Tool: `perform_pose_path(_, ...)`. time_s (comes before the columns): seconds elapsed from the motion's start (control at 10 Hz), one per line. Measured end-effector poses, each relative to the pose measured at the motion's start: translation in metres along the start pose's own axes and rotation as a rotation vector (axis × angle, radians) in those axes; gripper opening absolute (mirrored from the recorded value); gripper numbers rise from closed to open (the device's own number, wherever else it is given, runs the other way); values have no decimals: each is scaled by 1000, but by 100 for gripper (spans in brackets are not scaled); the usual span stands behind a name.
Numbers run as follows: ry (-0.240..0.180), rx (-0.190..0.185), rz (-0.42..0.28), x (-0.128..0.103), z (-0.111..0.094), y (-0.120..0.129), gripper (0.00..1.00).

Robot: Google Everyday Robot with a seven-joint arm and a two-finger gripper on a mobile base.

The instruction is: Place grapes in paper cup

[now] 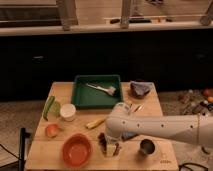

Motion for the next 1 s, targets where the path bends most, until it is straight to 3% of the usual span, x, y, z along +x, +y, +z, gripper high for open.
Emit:
perform_pose_path(0.2, -4, 0, 14, 8, 3, -2, 36)
perform_pose_path(0.6, -11, 9, 26, 16, 4, -4, 1)
perform_pose_path(0.8, -10, 16, 18, 17, 2, -2, 0)
perform_pose_path(1.0, -17, 51, -6, 9, -21, -2, 0)
